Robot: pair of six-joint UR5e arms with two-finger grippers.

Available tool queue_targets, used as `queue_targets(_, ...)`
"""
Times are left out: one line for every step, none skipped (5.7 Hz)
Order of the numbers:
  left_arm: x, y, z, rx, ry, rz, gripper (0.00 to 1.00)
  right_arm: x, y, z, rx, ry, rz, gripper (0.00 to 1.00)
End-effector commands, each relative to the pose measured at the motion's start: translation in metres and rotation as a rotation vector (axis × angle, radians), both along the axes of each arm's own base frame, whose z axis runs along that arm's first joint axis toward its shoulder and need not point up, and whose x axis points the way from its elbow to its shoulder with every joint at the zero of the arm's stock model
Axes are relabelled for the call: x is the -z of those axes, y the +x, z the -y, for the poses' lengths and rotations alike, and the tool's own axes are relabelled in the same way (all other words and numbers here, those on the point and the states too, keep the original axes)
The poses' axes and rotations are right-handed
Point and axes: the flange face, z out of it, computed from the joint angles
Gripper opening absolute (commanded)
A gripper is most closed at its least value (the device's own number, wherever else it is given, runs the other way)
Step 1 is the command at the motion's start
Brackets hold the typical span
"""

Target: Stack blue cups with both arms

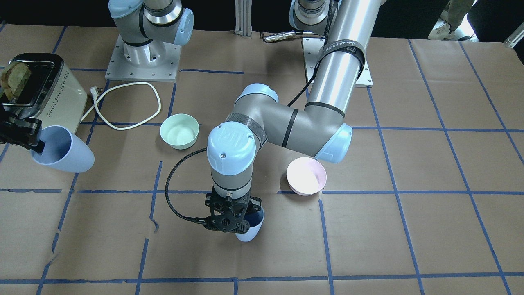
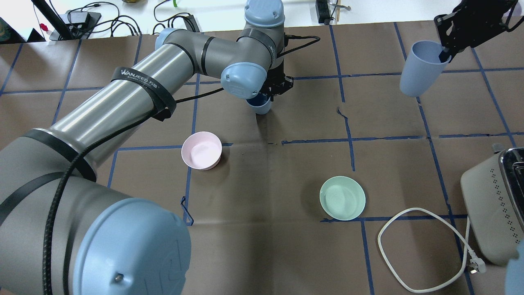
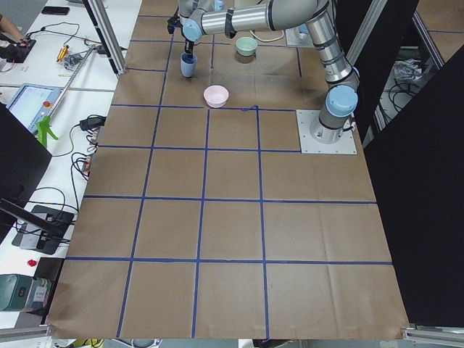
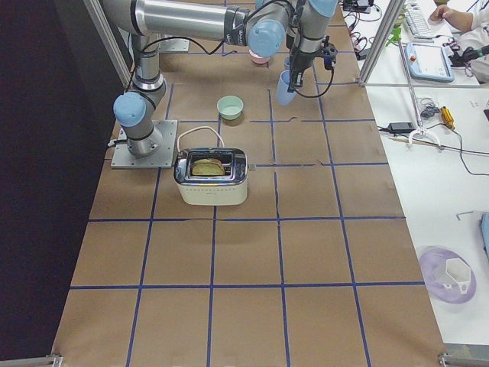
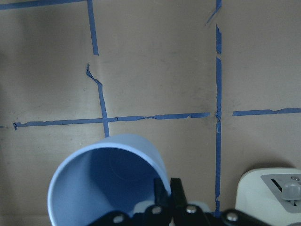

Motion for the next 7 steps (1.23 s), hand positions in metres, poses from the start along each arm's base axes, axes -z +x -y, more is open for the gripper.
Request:
queue_targets(0.001, -0.005, -0.003, 0.031, 0.001, 0.003, 0.82, 0.001, 0.000, 0.000, -0.001, 0.002, 0.001, 0.10)
queue_targets(-0.025, -0.003, -0.006, 0.042, -0.028, -0.010, 0.85, 0.002, 0.000, 0.001, -0.001, 0.002, 0.002, 0.10)
queue_targets(-0.062, 0.008, -0.012, 0.066, -0.039, -0.033, 0.88, -0.002, 0.000, 0.000, 0.004, -0.005, 0.000, 0.10)
queue_targets(-0.108, 0.052, -0.026, 0.061, 0.003, -0.016, 0.88, -0.005, 0.001, 0.005, 0.049, -0.027, -0.009, 0.10)
queue_targets(-0.148, 0.101, -0.047, 0.028, 0.012, -0.021, 0.89, -0.007, 0.028, 0.012, 0.098, -0.070, 0.016, 0.10)
queue_targets(-0.180, 0.146, -0.081, -0.010, -0.003, -0.035, 0.93, -0.009, 0.079, 0.017, 0.105, -0.109, 0.011, 0.10)
queue_targets(-0.207, 0.193, -0.112, -0.072, -0.010, -0.034, 0.95, 0.001, 0.139, 0.031, 0.157, -0.147, 0.011, 0.10)
